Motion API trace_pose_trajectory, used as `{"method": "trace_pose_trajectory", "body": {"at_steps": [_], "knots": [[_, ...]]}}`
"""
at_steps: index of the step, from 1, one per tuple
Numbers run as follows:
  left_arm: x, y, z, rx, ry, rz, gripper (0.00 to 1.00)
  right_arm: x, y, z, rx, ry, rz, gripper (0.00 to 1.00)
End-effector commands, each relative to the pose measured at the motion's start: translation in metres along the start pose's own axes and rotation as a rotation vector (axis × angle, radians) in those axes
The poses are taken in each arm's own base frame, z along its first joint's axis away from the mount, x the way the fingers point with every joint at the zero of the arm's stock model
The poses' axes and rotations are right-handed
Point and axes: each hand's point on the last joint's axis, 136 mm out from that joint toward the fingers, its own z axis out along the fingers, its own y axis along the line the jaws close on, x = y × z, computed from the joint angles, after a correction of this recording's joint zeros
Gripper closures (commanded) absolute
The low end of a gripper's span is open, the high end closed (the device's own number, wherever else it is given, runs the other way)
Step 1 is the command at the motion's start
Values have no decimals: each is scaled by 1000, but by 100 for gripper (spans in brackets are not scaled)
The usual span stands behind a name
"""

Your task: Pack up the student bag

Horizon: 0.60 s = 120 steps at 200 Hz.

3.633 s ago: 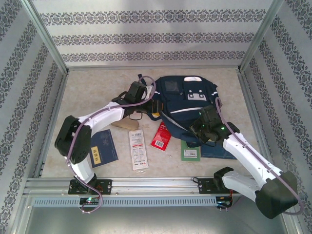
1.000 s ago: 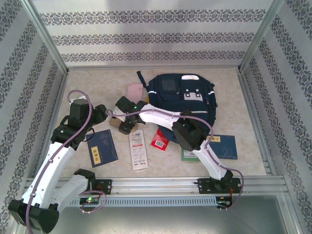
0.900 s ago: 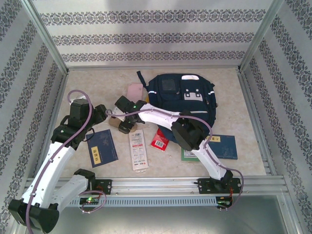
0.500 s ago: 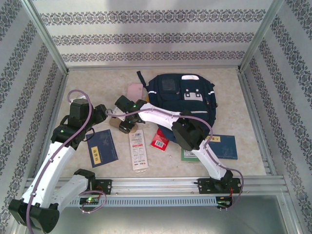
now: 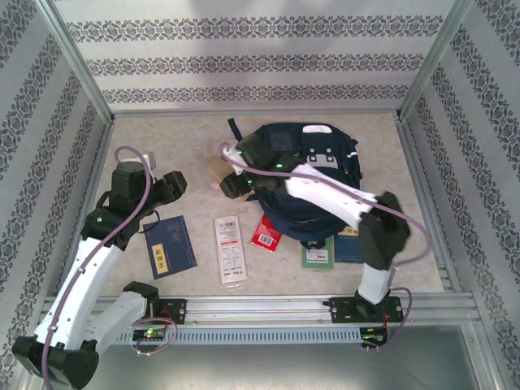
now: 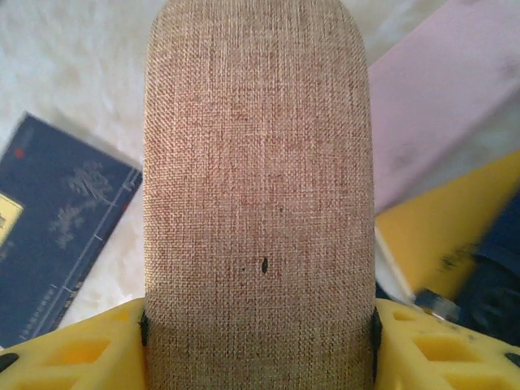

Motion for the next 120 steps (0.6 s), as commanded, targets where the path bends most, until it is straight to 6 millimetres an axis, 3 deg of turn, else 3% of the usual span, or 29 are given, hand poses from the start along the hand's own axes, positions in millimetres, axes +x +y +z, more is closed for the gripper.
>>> {"method": "trace_pose_trajectory", "body": {"at_steps": [1, 33, 62, 89, 120], "knots": [[-13, -54, 3, 194, 53, 103, 36, -10, -18, -42, 46, -129, 156, 60], [15, -127, 29, 322, 239, 350, 36, 24, -67, -105, 171, -200, 397, 63], [49, -193, 57, 489, 440, 456, 36, 65, -109, -162, 250, -284, 603, 64], [80, -230, 93, 561, 603, 528, 37, 96, -128, -200, 295, -353, 697, 65], [106, -253, 134, 607, 721, 539, 37, 119, -137, -219, 313, -375, 748, 64]]}}
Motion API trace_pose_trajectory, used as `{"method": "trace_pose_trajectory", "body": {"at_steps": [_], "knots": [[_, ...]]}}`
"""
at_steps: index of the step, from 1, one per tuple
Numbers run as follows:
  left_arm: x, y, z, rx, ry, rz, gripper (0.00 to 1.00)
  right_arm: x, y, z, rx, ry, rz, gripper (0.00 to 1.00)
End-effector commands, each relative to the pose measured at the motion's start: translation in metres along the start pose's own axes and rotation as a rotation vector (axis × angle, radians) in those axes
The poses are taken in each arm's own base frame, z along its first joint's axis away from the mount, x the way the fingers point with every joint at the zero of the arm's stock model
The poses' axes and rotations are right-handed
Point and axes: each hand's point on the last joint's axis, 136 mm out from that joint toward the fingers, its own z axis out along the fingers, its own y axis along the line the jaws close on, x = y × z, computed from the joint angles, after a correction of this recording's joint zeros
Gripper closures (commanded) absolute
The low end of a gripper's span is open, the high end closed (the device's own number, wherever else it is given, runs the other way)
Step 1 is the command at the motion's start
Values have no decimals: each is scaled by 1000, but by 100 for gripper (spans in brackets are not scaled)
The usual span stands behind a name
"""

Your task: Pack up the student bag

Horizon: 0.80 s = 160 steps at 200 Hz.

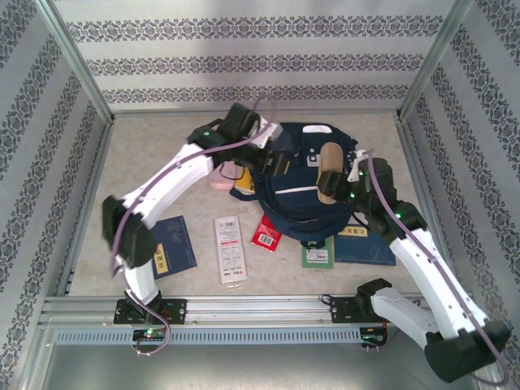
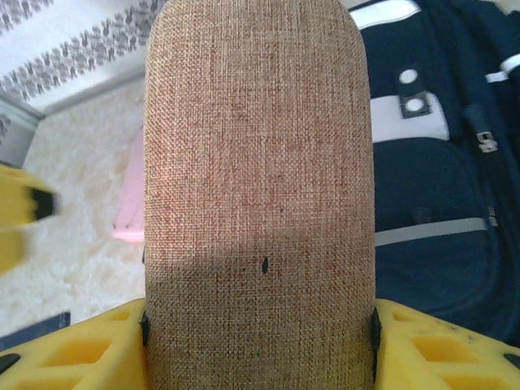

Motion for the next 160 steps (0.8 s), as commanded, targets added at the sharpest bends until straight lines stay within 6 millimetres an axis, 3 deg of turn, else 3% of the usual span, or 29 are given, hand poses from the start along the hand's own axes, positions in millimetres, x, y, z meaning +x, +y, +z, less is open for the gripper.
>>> {"method": "trace_pose_trajectory", "body": {"at_steps": [1, 45, 85, 107, 160], "knots": [[14, -12, 24, 101, 130, 23, 38, 12, -14, -7, 0, 26, 64, 64], [15, -11, 75, 201, 218, -3, 40, 23, -40, -6, 14, 41, 154, 62], [12, 7, 110, 180, 220, -18, 40, 26, -42, -4, -1, 34, 170, 61], [13, 12, 125, 180, 219, -34, 40, 28, -40, -6, -16, 34, 178, 61], [39, 7, 150, 214, 283, -42, 40, 36, -41, -5, -23, 47, 177, 61]]}}
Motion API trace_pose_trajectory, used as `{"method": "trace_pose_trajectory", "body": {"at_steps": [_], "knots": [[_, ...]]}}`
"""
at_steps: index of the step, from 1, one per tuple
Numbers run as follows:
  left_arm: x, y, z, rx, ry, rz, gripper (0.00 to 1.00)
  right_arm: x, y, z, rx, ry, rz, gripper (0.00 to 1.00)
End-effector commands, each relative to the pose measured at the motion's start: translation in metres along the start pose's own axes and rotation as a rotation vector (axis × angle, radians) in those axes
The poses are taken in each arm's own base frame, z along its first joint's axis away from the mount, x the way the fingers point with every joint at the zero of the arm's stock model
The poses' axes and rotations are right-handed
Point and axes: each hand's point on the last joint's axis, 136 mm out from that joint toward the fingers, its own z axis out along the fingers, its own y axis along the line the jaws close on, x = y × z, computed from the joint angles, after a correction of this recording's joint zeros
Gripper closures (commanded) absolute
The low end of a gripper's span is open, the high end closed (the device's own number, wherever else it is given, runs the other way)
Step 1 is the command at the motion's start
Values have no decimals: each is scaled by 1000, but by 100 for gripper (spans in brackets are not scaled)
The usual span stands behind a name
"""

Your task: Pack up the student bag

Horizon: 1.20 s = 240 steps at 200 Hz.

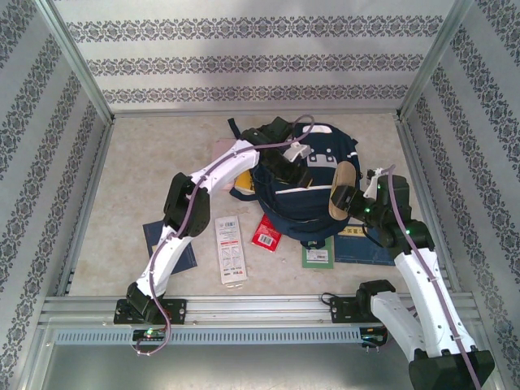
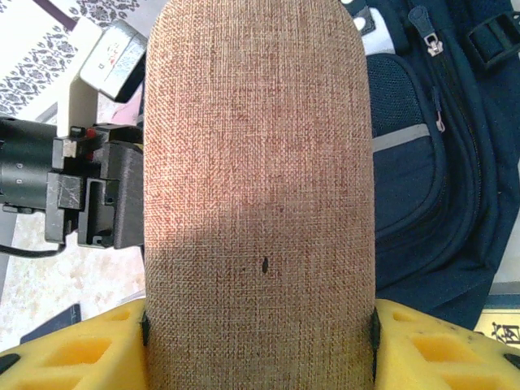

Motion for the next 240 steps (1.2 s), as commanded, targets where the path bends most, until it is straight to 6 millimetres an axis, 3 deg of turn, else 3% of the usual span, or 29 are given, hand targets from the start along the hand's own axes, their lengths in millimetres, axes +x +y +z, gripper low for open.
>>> {"method": "trace_pose_trajectory", "body": {"at_steps": [1, 39, 85, 107, 182, 195, 221, 240], "knots": [[7, -14, 18, 49, 24, 17, 40, -1, 3, -1, -32, -20, 8, 61], [8, -29, 24, 113, 27, 29, 43, 2, 0, 3, -25, -11, 10, 61], [8, -37, 25, 142, 25, 45, 59, 4, -1, 6, -22, -6, 17, 61], [12, -31, 32, 143, 42, 40, 64, 4, -1, 4, -21, -9, 16, 61], [16, -6, 51, 76, 78, 72, 64, 6, -2, 6, -24, -4, 28, 60], [17, -2, 51, 62, 79, 83, 72, 7, -3, 7, -24, 0, 32, 60], [8, -11, 40, 79, 52, 104, 100, 7, -2, 6, -25, 1, 34, 60], [-9, -22, 16, 96, -11, 121, 100, 4, 1, -1, -31, -14, 23, 61]]}}
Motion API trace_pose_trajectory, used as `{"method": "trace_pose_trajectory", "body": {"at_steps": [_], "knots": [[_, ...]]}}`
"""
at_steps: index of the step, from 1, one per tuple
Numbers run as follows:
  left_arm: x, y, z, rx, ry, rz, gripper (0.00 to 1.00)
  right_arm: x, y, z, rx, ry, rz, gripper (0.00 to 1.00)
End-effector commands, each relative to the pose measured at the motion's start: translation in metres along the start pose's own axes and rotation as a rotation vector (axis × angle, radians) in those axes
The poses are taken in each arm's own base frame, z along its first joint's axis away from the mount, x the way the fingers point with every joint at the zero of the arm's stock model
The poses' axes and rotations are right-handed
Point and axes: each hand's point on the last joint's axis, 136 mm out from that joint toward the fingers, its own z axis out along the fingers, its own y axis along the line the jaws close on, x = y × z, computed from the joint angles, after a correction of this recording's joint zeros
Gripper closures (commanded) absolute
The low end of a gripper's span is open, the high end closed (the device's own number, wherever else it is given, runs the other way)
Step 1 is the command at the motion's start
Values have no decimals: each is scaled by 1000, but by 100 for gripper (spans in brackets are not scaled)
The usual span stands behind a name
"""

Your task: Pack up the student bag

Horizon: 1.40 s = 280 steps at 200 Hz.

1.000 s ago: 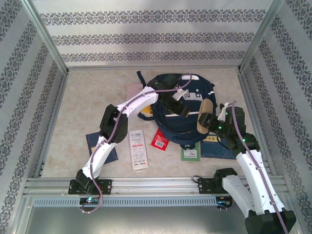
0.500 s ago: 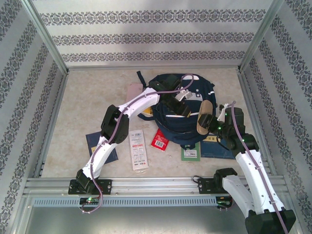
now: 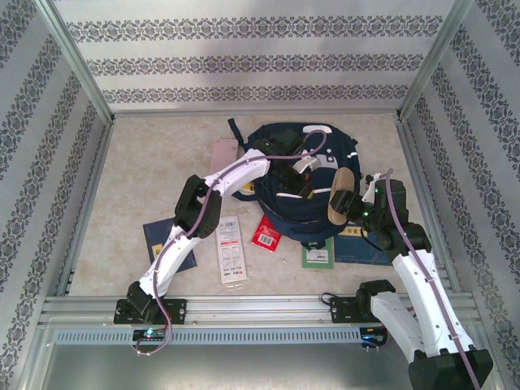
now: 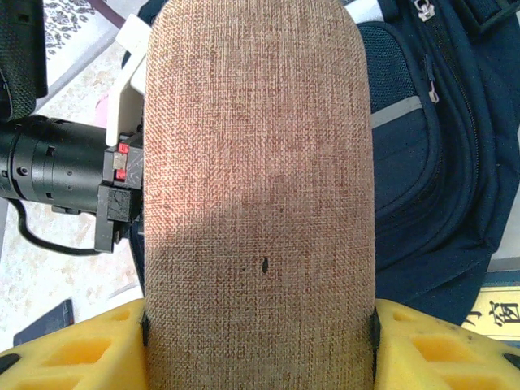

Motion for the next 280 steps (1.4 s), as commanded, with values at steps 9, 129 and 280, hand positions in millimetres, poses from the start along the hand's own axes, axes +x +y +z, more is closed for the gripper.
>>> {"method": "trace_pose_trajectory", "body": {"at_steps": [9, 129, 280], "knots": [[-28, -25, -43, 19, -98, 58, 100, -9, 16, -12, -60, -47, -15, 61], [-124, -58, -207, 38, -538, 86, 100, -2, 44, -37, -192, -75, -13, 62], [-152, -80, -228, 203, -635, 122, 100, -66, 76, 141, -255, -196, 605, 67]]}}
